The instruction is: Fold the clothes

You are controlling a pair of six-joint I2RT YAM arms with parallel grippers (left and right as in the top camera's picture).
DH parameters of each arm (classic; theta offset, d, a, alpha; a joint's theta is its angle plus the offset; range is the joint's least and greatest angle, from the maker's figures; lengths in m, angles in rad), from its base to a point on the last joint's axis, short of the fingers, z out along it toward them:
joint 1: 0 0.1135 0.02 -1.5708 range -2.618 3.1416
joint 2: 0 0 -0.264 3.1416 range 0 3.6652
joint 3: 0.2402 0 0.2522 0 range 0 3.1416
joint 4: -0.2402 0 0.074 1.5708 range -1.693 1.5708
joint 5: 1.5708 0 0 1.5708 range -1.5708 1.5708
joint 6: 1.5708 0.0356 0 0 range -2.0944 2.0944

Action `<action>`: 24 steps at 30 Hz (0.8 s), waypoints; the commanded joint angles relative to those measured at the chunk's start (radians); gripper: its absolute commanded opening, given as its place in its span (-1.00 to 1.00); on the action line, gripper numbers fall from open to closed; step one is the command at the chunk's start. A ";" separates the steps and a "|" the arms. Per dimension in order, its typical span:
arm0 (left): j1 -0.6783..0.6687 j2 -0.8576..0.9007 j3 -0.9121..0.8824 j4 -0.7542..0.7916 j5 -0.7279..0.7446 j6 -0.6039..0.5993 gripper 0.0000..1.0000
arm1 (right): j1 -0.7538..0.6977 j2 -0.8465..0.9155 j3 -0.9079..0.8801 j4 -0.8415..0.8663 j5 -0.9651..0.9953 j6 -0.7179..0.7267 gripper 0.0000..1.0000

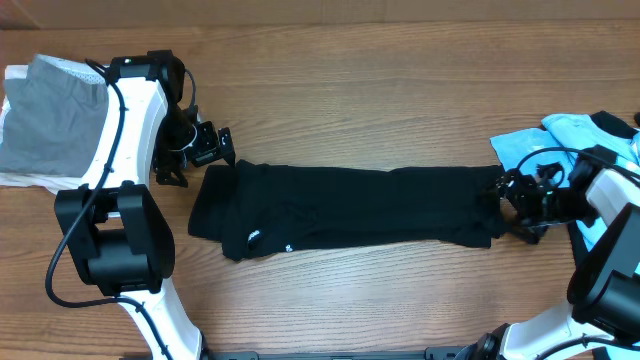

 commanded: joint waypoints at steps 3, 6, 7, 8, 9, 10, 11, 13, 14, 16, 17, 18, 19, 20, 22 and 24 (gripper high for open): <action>-0.004 -0.002 0.023 0.016 0.009 0.024 0.99 | 0.108 0.035 -0.098 0.055 -0.066 -0.019 0.73; -0.004 -0.002 0.023 0.015 0.009 0.024 1.00 | 0.152 0.035 -0.116 0.067 -0.062 0.013 0.11; -0.004 -0.002 0.023 0.015 0.009 0.024 1.00 | 0.159 0.035 -0.115 0.067 -0.047 0.027 -0.13; -0.004 -0.002 0.023 0.014 0.009 0.024 1.00 | 0.160 0.035 -0.115 0.069 -0.014 0.056 -0.31; -0.004 -0.002 0.023 0.013 0.009 0.024 0.99 | 0.160 0.035 -0.115 0.076 0.026 0.091 -0.52; -0.004 -0.002 0.023 0.012 0.009 0.024 1.00 | 0.157 0.035 -0.115 0.081 0.058 0.116 -0.71; -0.004 -0.002 0.023 0.011 0.009 0.024 1.00 | 0.150 0.035 -0.115 0.087 0.085 0.138 -0.86; -0.004 -0.002 0.023 0.007 0.009 0.024 1.00 | 0.134 0.035 -0.108 0.089 0.111 0.157 -0.92; -0.004 -0.002 0.023 0.005 0.009 0.024 1.00 | 0.123 0.035 -0.102 0.086 0.111 0.158 -0.92; -0.004 -0.002 0.023 0.003 0.009 0.024 1.00 | 0.102 0.035 -0.084 0.074 0.118 0.159 -0.92; -0.004 -0.002 0.023 0.004 0.009 0.023 1.00 | 0.091 0.035 -0.071 0.061 0.134 0.166 -0.92; -0.004 -0.002 0.023 0.005 0.011 0.023 1.00 | 0.083 0.035 -0.058 0.046 0.156 0.170 -0.92; -0.004 -0.002 0.023 0.005 0.012 0.023 1.00 | 0.076 0.035 -0.041 0.026 0.187 0.171 -0.92; -0.004 -0.002 0.023 0.005 0.012 0.023 1.00 | 0.071 0.035 -0.022 0.002 0.224 0.179 -0.92; -0.004 -0.002 0.023 0.004 0.012 0.023 1.00 | 0.064 0.034 0.020 -0.052 0.310 0.210 -0.92; -0.004 -0.002 0.023 0.004 0.012 0.023 1.00 | 0.063 0.031 0.062 -0.101 0.367 0.223 -0.92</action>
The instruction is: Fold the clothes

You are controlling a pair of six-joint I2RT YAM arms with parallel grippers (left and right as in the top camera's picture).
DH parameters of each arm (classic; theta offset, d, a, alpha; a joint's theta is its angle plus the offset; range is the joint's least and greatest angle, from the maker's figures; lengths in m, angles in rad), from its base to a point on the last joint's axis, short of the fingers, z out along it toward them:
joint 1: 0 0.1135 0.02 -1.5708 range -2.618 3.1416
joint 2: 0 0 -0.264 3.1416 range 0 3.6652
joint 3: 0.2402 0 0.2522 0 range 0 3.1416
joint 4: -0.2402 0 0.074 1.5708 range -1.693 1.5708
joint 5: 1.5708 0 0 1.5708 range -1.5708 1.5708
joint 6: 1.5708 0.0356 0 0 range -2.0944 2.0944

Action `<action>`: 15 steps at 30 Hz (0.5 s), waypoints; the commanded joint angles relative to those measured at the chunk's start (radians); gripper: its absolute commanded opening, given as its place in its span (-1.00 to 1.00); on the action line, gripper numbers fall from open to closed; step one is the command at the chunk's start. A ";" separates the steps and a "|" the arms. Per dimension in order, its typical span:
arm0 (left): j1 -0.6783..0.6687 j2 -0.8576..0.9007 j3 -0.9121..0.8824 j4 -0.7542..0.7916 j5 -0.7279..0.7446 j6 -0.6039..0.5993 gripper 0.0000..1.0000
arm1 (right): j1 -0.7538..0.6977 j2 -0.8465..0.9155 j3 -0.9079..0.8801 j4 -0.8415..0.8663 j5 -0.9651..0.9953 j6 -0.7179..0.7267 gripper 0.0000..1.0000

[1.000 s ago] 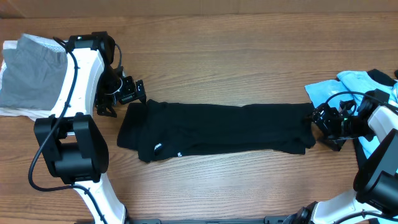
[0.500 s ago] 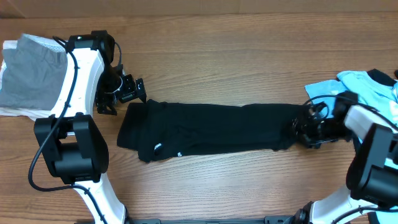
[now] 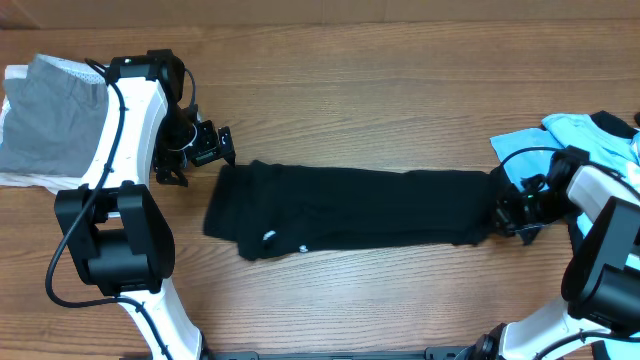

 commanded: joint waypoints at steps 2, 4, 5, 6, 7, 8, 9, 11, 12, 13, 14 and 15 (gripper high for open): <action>-0.004 -0.002 0.023 0.000 0.012 0.023 1.00 | 0.004 -0.002 0.096 -0.055 0.203 0.044 -0.92; -0.004 -0.002 0.023 0.003 0.012 0.023 1.00 | 0.036 -0.019 0.099 -0.062 0.204 0.049 -0.92; -0.004 -0.002 0.023 0.004 0.012 0.022 1.00 | 0.064 -0.027 0.099 -0.068 0.211 0.051 -0.92; -0.004 -0.002 0.023 0.004 0.012 0.019 0.99 | 0.090 -0.032 0.099 -0.076 0.227 0.058 -0.92; -0.004 -0.002 0.023 0.004 0.012 0.019 1.00 | 0.127 -0.035 0.099 -0.088 0.272 0.088 -0.92; -0.004 -0.002 0.023 0.003 0.012 0.019 1.00 | 0.163 -0.037 0.099 -0.100 0.329 0.124 -0.92; -0.004 -0.002 0.023 0.003 0.012 0.019 1.00 | 0.199 -0.037 0.099 -0.111 0.390 0.161 -0.92; -0.004 -0.002 0.023 0.003 0.012 0.019 1.00 | 0.280 -0.037 0.099 -0.135 0.505 0.247 -0.92; -0.004 -0.002 0.023 0.003 0.012 0.019 1.00 | 0.336 -0.038 0.099 -0.150 0.560 0.296 -0.92; -0.004 -0.002 0.023 0.003 0.012 0.019 1.00 | 0.371 -0.039 0.100 -0.159 0.589 0.329 -0.92; -0.004 -0.002 0.023 0.003 0.012 0.019 1.00 | 0.408 -0.041 0.100 -0.171 0.617 0.362 -0.92; -0.004 -0.002 0.023 0.003 0.012 0.019 1.00 | 0.453 -0.043 0.103 -0.184 0.649 0.396 -0.92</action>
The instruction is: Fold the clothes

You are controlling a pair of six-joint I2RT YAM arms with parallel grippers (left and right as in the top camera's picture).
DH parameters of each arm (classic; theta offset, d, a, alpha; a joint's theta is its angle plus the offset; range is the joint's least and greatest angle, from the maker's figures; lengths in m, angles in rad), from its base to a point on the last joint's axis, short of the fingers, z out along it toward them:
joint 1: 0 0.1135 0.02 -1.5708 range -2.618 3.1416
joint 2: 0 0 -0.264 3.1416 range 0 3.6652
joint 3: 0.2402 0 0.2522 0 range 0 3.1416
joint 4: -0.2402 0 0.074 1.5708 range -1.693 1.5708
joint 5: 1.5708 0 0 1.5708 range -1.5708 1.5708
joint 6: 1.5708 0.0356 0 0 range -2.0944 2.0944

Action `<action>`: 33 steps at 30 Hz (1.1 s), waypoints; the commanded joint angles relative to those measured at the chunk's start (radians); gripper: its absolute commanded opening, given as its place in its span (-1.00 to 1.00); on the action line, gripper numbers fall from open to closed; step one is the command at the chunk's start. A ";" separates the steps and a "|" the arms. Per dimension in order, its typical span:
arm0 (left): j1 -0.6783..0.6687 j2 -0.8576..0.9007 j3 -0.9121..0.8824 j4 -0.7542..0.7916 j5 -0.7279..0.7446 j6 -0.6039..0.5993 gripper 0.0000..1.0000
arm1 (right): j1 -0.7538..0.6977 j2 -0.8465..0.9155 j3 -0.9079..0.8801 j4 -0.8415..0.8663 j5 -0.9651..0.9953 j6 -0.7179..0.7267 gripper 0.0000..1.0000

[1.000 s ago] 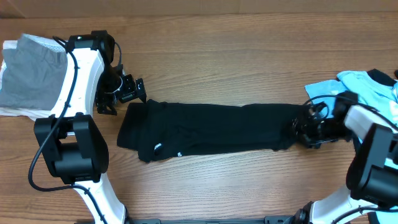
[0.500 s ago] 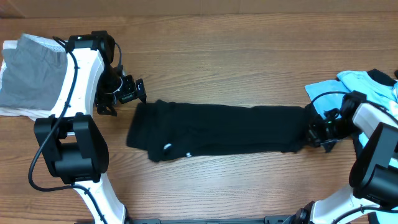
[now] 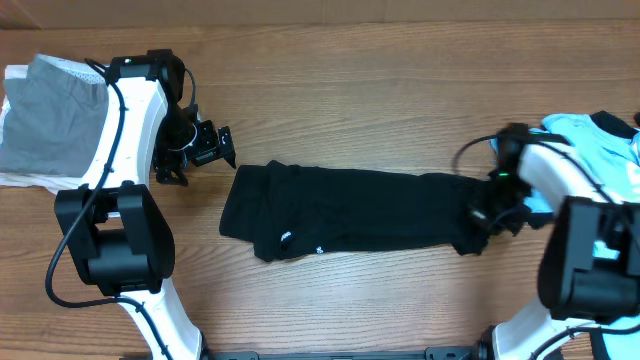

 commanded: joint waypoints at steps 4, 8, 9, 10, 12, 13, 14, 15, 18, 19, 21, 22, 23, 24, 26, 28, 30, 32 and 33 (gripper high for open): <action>-0.004 -0.002 0.023 0.001 0.012 0.019 1.00 | 0.236 -0.056 0.045 -0.097 0.335 0.308 -0.93; -0.004 -0.002 0.023 0.001 0.012 0.019 1.00 | 0.323 -0.068 0.095 -0.205 0.473 0.413 -0.93; -0.004 -0.002 0.023 0.001 0.012 0.019 0.99 | 0.337 -0.069 0.111 -0.225 0.480 0.415 -0.92; -0.004 -0.002 0.023 0.001 0.012 0.019 1.00 | 0.347 -0.069 0.123 -0.237 0.482 0.415 -0.92; -0.004 -0.002 0.023 0.001 0.012 0.019 1.00 | 0.363 -0.069 0.142 -0.244 0.481 0.414 -0.92; -0.004 -0.002 0.023 0.001 0.012 0.019 0.99 | 0.370 -0.069 0.143 -0.234 0.476 0.413 -0.92; -0.004 -0.002 0.023 0.001 0.012 0.019 1.00 | 0.376 -0.069 0.143 -0.216 0.459 0.399 -0.93; -0.004 -0.002 0.023 0.001 0.012 0.019 1.00 | 0.381 -0.069 0.142 -0.192 0.428 0.370 -0.92; -0.004 -0.002 0.023 0.000 0.012 0.019 0.99 | 0.396 -0.069 0.140 -0.116 0.310 0.264 -0.92; -0.004 -0.002 0.023 0.000 0.012 0.019 1.00 | 0.402 -0.069 0.140 -0.096 0.282 0.247 -0.92; -0.004 -0.002 0.023 -0.001 0.012 0.019 1.00 | 0.415 -0.069 0.140 -0.072 0.254 0.244 -0.92; -0.004 -0.002 0.023 -0.002 0.012 0.019 0.99 | 0.421 -0.069 0.140 -0.067 0.246 0.244 -0.92; -0.004 -0.002 0.023 -0.003 0.012 0.019 1.00 | 0.426 -0.069 0.140 -0.064 0.243 0.244 -0.92; -0.004 -0.002 0.023 -0.003 0.012 0.019 1.00 | 0.432 -0.069 0.140 -0.061 0.240 0.244 -0.92; -0.004 -0.002 0.023 -0.003 0.012 0.019 1.00 | 0.438 -0.069 0.140 -0.061 0.242 0.243 -0.92; -0.004 -0.002 0.023 -0.002 0.012 0.019 1.00 | 0.439 -0.069 0.140 -0.061 0.241 0.243 -0.92; -0.004 -0.002 0.023 0.000 0.012 0.019 1.00 | 0.439 -0.069 0.140 -0.067 0.255 0.239 -0.92; -0.004 -0.002 0.023 0.001 0.012 0.019 1.00 | 0.439 -0.069 0.140 -0.075 0.279 0.235 -0.92; -0.004 -0.002 0.023 0.001 0.012 0.019 0.99 | 0.439 -0.069 0.140 -0.077 0.278 0.225 -0.92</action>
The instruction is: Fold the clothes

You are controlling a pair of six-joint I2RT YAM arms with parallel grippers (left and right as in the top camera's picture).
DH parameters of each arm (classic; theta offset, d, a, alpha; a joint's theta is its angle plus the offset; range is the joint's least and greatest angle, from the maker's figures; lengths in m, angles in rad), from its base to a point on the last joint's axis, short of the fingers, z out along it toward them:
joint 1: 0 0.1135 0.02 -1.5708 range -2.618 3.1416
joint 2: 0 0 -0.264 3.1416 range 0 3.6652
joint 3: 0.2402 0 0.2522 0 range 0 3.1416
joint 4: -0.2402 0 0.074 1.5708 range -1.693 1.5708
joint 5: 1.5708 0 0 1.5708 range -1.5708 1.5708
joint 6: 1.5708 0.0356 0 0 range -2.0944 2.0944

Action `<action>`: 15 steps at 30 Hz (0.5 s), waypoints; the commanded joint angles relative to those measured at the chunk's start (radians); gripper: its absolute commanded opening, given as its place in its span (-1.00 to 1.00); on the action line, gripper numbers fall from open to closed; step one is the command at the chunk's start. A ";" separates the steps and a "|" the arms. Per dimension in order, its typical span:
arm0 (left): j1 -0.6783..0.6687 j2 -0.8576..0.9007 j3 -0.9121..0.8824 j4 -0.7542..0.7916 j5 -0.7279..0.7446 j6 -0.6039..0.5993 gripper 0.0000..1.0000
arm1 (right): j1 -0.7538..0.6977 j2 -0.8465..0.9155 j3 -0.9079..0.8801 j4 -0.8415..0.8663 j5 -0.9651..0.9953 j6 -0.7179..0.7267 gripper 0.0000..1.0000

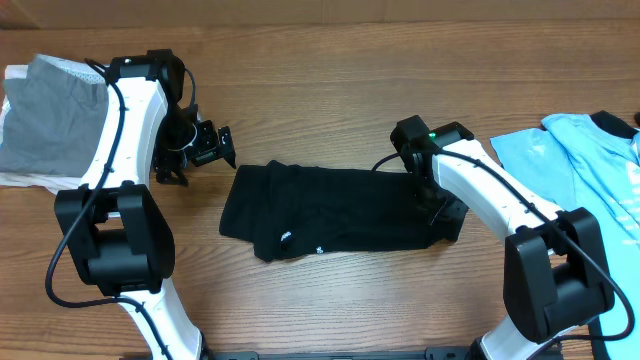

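Note:
A black garment lies lengthwise across the middle of the wooden table. Its right end is bunched and turned in toward the left. My right gripper sits on that right end, shut on the cloth, with the arm reaching in from the right. My left gripper hovers just beyond the garment's upper left corner, apart from the cloth, and looks open with nothing in it.
A stack of folded grey clothes on something white sits at the far left edge. A light blue shirt lies spread at the far right. Both arm bases stand at the near table edge.
My right gripper has moved left with the garment's right end, from near the blue shirt to the table's middle right. The garment is now shorter. The left arm has not moved.
At first the black garment lay stretched almost from my left gripper to the blue shirt, my right gripper at its right end. Then the garment sat shifted right, away from the left gripper. Now its right end is gathered inward and the blue shirt lies uncovered.

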 commanded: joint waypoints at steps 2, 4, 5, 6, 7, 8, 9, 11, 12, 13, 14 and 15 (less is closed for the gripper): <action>-0.004 -0.002 0.023 0.001 0.012 0.019 1.00 | 0.003 -0.028 0.024 -0.010 0.023 -0.037 -0.93; -0.004 -0.002 0.023 0.001 0.012 0.019 0.99 | 0.003 -0.028 0.025 -0.010 0.023 -0.062 -0.93; -0.004 -0.002 0.023 0.001 0.012 0.019 1.00 | 0.003 -0.028 0.025 -0.008 0.021 -0.081 -0.92; -0.004 -0.002 0.023 0.001 0.012 0.019 1.00 | 0.004 -0.028 0.025 -0.008 0.022 -0.108 -0.93; -0.004 -0.002 0.023 0.002 0.012 0.019 1.00 | 0.004 -0.028 0.025 -0.008 0.022 -0.129 -0.92; -0.004 -0.002 0.023 0.001 0.012 0.019 1.00 | 0.004 -0.028 0.025 -0.007 0.021 -0.142 -0.92; -0.004 -0.002 0.023 0.001 0.012 0.019 1.00 | 0.004 -0.028 0.025 -0.005 0.015 -0.157 -0.92; -0.004 -0.002 0.023 0.001 0.012 0.019 1.00 | 0.004 -0.028 0.025 0.003 -0.008 -0.204 -0.92; -0.004 -0.002 0.023 0.001 0.013 0.019 1.00 | 0.004 -0.028 0.025 0.020 -0.039 -0.244 -0.92; -0.004 -0.002 0.023 0.001 0.013 0.019 1.00 | 0.006 -0.028 0.025 0.025 -0.050 -0.247 -0.92; -0.004 -0.002 0.023 0.001 0.012 0.019 1.00 | 0.010 -0.028 0.025 0.030 -0.061 -0.247 -0.92; -0.004 -0.002 0.023 0.001 0.012 0.019 1.00 | 0.018 -0.028 0.025 0.037 -0.074 -0.248 -0.92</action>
